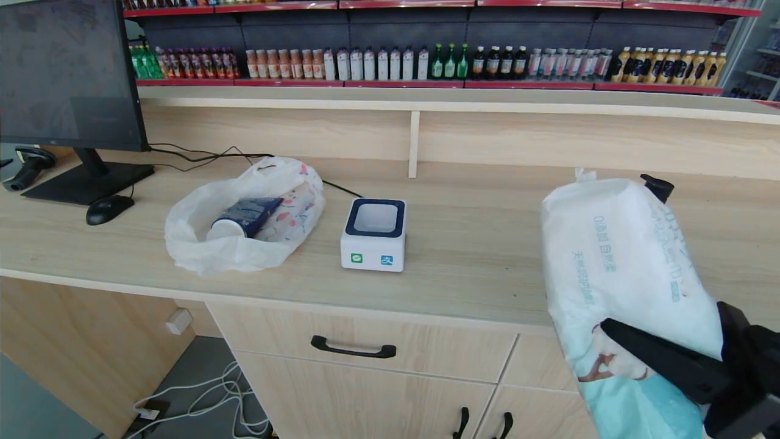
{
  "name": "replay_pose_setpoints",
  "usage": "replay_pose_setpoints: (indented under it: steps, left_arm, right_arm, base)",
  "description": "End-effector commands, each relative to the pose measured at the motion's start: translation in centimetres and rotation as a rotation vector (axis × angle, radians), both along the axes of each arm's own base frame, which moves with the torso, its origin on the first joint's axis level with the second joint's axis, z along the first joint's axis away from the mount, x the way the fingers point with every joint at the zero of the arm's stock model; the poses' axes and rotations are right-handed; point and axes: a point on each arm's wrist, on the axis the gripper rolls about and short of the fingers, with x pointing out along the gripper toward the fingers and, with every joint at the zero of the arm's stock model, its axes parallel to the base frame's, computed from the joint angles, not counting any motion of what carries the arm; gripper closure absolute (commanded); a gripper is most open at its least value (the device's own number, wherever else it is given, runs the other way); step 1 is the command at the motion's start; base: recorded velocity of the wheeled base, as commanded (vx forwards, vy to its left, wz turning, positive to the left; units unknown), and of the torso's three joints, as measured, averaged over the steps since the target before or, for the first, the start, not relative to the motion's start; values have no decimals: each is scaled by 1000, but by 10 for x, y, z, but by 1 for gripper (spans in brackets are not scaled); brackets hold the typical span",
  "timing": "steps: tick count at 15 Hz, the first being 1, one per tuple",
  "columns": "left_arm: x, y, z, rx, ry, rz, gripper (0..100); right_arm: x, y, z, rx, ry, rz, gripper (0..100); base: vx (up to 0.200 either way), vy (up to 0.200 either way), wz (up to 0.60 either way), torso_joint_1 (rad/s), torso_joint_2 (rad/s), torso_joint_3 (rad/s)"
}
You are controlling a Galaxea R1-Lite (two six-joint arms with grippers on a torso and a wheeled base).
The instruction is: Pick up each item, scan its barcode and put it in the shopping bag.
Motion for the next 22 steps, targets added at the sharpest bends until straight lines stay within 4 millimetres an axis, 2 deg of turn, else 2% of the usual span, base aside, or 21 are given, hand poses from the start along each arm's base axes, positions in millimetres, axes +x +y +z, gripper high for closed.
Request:
replay_pose_setpoints:
  steps: [1,3,6,7,8,10,11,14,22]
  left_arm:
    - [0,0,0,0,0,0,0]
    - [0,0,0,0,0,0,0]
    - [0,0,0,0,0,0,0]
    - [0,0,0,0,0,0,0]
    - [0,0,0,0,1,0,0]
    - [0,0,0,0,0,0,0]
    - [0,0,0,0,1,0,0]
    - [0,0,0,0,1,0,0]
    - [0,0,0,1,1,0,0]
  right_arm:
    - [14,4,-1,-24,-9,-72,100]
    - [32,7,6,-56,-81,-295,100]
    - [41,5,20,-15,-114,-624,100]
    - [42,7,22,0,-113,-684,100]
    - [43,7,25,-1,-130,-709,100]
    - [53,11,46,45,-202,-714,100]
    - [57,13,50,56,-213,-715,100]
    - [73,22,45,35,-195,-709,100]
    - [74,27,43,34,-191,-666,100]
  base:
    - [0,0,0,0,0,0]
    - [0,0,0,0,0,0]
    - [0,0,0,0,0,0]
    - [0,0,0,0,0,0]
    - [0,0,0,0,0,0]
    - [0,0,0,0,0,0]
    - [0,0,0,0,0,0]
    - [0,0,0,0,0,0]
    - [-25,0,0,1,0,0]
